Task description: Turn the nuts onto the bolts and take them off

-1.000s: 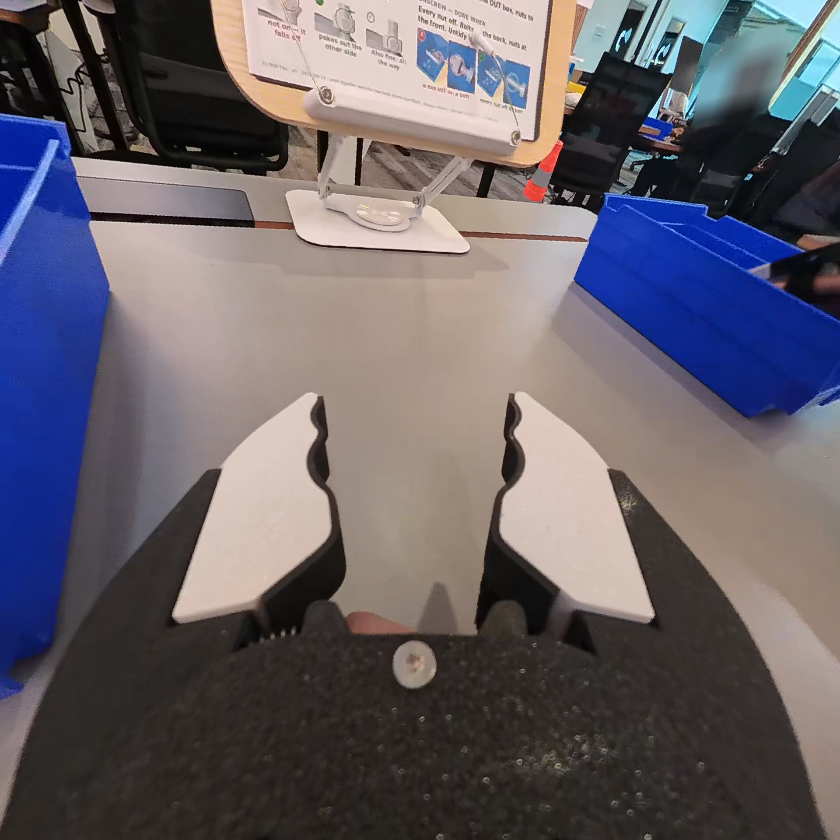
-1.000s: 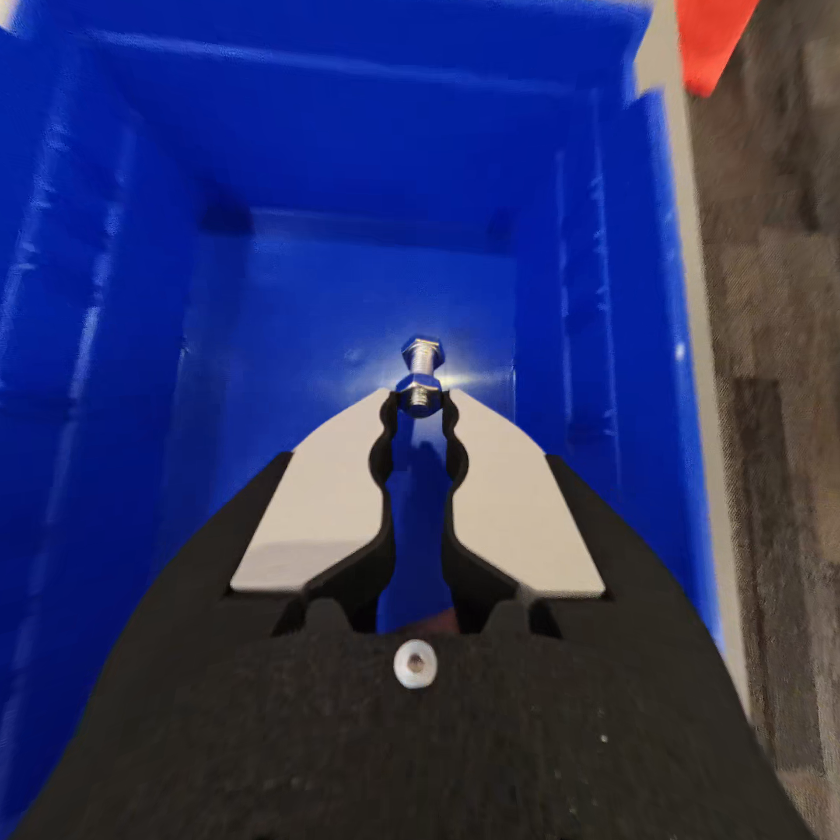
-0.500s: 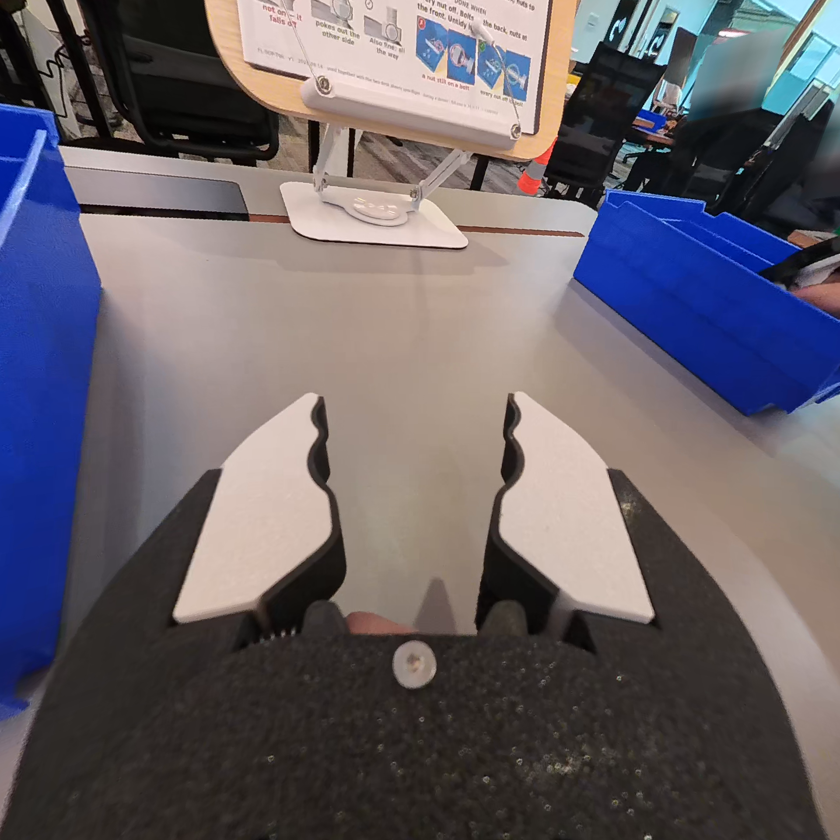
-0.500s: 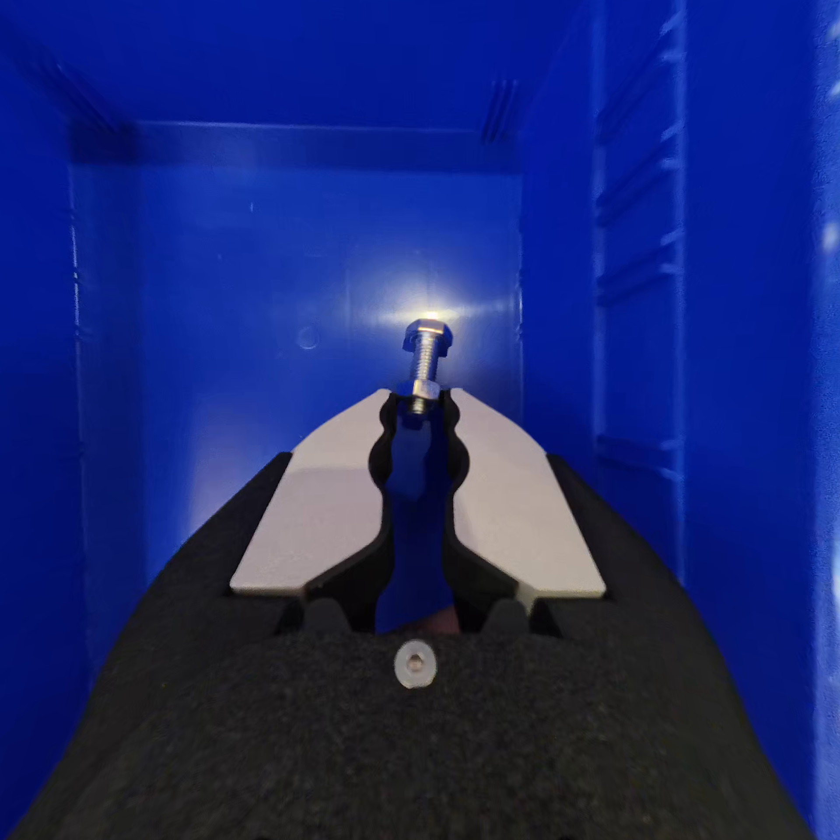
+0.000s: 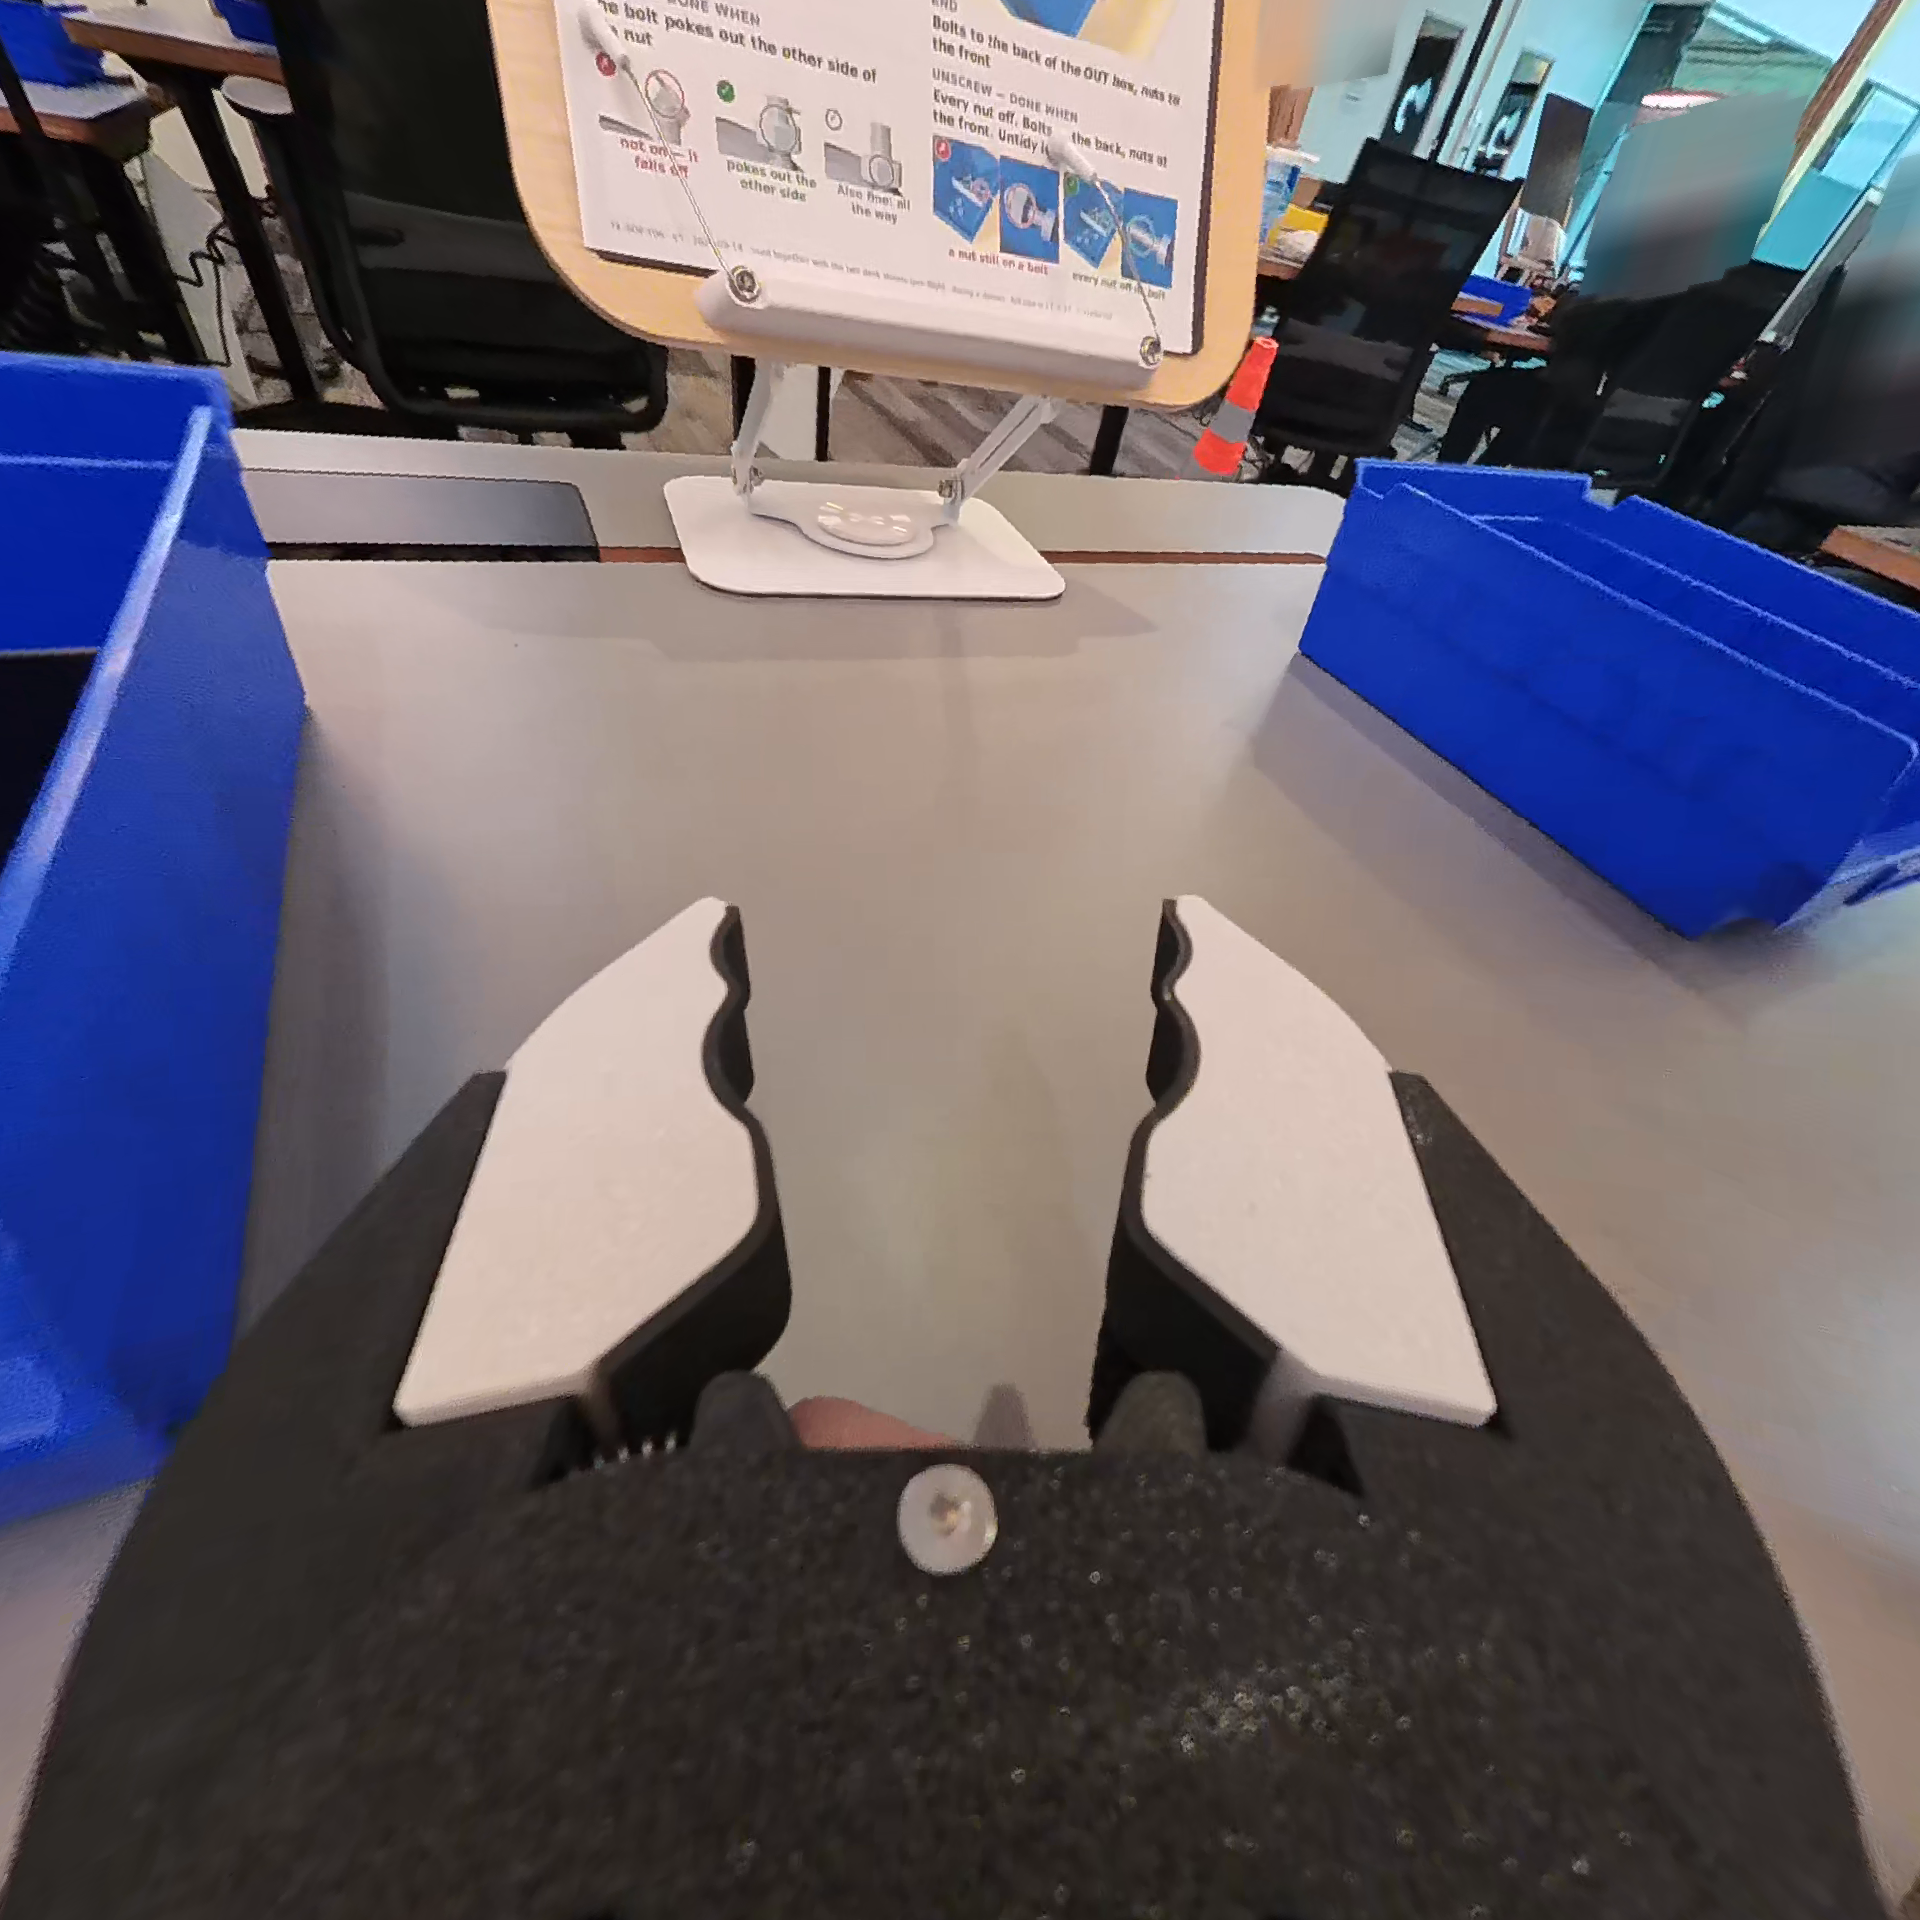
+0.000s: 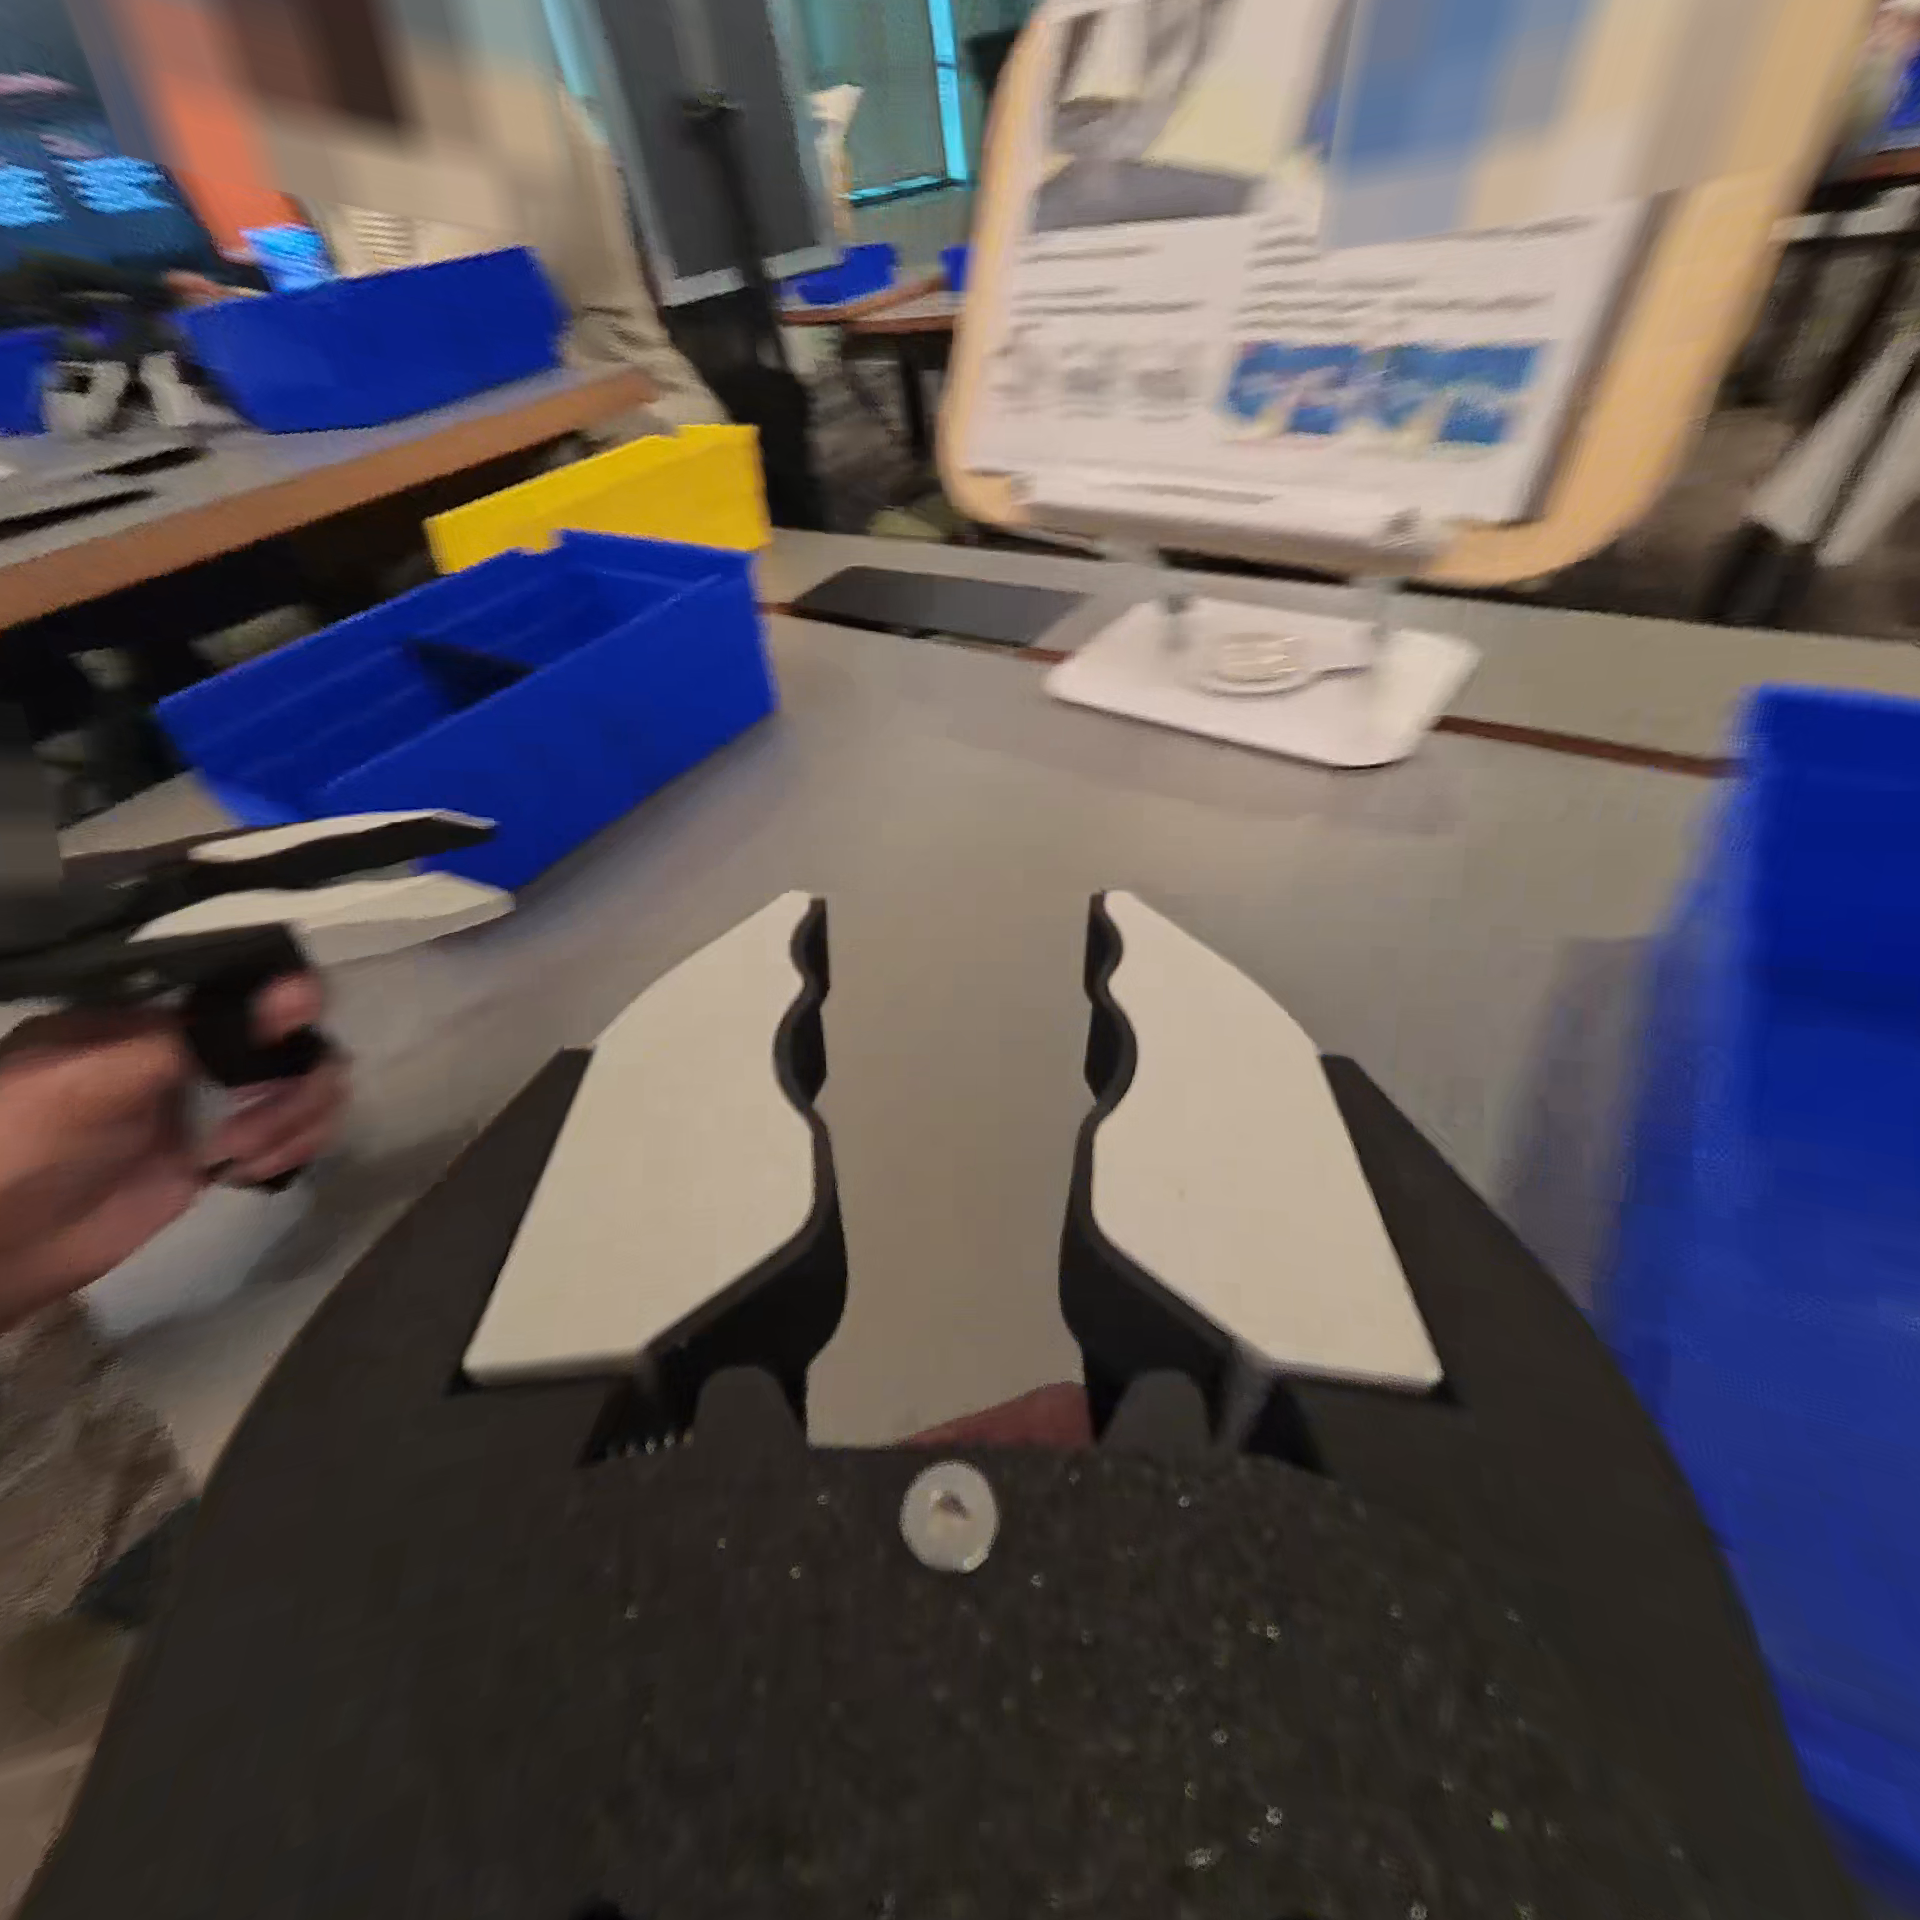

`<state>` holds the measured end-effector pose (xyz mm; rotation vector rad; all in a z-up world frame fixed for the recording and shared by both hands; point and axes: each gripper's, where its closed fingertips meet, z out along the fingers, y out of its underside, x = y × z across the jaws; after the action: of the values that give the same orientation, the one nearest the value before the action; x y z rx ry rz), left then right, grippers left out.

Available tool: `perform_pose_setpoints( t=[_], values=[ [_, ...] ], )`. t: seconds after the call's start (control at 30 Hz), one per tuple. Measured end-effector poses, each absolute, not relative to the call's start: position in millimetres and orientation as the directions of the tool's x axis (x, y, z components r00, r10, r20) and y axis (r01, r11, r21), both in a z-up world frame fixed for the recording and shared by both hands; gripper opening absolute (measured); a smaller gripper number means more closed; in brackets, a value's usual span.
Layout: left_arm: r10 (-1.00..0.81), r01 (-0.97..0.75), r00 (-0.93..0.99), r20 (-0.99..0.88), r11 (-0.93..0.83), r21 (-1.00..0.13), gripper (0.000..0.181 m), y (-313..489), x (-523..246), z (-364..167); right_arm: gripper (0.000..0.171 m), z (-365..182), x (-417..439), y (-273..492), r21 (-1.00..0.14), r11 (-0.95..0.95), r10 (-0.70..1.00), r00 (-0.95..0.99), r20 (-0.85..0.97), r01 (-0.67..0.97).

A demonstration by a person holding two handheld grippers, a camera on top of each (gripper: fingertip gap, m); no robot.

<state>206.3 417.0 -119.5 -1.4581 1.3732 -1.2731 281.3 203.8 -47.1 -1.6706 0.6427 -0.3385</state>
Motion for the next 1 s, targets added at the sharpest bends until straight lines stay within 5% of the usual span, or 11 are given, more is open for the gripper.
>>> perform_pose_setpoints(
  t=[0.17,0.53,0.67,1.0],
  values=[
    [-0.979,-0.236,-0.008,0.203,-0.196,-0.952,0.074,423.5,193.1,-128.5,0.046,-109.8,232.9,262.5,-0.956,-0.198,-0.485,0.869,-0.098,-0.219],
    [-0.978,-0.298,0.02,0.207,-0.203,-0.933,0.073,435.5,175.8,-133.2,0.037,-130.6,238.6,276.2,-0.935,-0.249,-0.421,0.898,-0.129,-0.251],
    [-0.996,-0.395,0.087,-0.026,-0.011,-0.918,0.068,504.9,149.3,-100.4,0.036,-132.3,242.3,275.5,-0.933,-0.251,-0.405,0.904,-0.14,-0.257],
    [-0.997,-0.913,0.074,0.024,-0.077,-0.401,0.053,653.7,143.9,-166.4,0.033,-129.0,263.1,273.2,-0.934,-0.228,-0.374,0.91,-0.176,-0.274]
  ],
)
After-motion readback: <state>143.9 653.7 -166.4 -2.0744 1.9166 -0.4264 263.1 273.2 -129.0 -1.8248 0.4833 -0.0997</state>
